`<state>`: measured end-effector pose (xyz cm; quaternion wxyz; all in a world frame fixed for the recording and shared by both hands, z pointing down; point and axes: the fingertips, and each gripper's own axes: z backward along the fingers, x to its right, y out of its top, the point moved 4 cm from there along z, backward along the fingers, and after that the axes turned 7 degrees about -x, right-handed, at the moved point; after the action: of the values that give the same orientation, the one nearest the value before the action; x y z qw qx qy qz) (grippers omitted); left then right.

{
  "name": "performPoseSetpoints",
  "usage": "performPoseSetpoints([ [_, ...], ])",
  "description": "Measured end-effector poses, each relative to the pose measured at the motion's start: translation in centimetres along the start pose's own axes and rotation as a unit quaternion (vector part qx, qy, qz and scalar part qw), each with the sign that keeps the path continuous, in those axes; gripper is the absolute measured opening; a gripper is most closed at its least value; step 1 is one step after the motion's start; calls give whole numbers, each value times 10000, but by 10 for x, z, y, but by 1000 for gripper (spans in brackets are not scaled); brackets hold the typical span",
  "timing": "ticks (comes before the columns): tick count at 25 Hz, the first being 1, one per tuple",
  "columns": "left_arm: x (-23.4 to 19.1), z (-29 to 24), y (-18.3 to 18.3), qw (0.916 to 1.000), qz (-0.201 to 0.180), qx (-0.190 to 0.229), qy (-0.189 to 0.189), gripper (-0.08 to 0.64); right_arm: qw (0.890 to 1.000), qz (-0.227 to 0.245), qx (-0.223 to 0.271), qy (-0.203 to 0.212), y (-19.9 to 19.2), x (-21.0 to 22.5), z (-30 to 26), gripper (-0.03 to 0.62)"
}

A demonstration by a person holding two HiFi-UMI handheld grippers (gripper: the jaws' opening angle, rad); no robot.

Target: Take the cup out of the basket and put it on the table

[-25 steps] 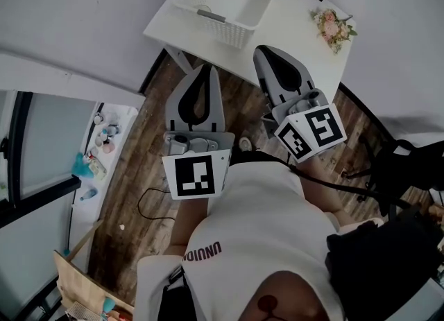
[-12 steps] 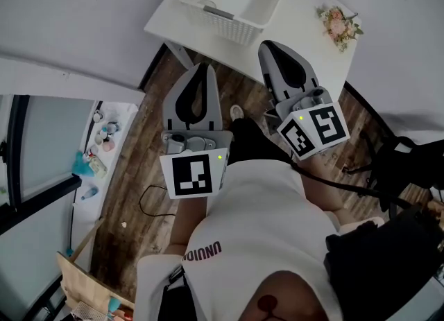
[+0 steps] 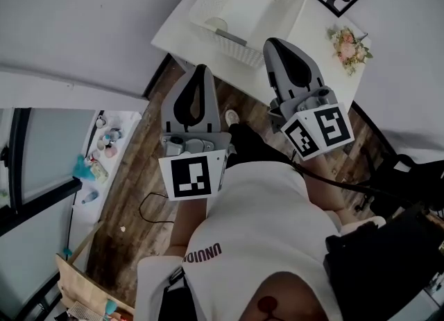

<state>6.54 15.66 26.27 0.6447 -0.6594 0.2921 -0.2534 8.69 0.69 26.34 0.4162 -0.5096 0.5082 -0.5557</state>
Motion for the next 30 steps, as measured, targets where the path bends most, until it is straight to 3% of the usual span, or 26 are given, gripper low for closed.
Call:
performPoseSetpoints([
  [7,-24,-43,8,9997,-44,12,252,12,9988,-146,187,421,17,20,-49,20],
  [10,-31,-60,12,9987,-405,82,286,12,9987,-183,189,438,22,35,-66,20],
  [23,-31,-120,16,9987,-285,-78,414,12,9978,-494,155,410,30,92,-100,20],
  [30,-37,-140,19,9978,-594,-69,281,12,9976,-585,110,340,28,104,-102,20],
])
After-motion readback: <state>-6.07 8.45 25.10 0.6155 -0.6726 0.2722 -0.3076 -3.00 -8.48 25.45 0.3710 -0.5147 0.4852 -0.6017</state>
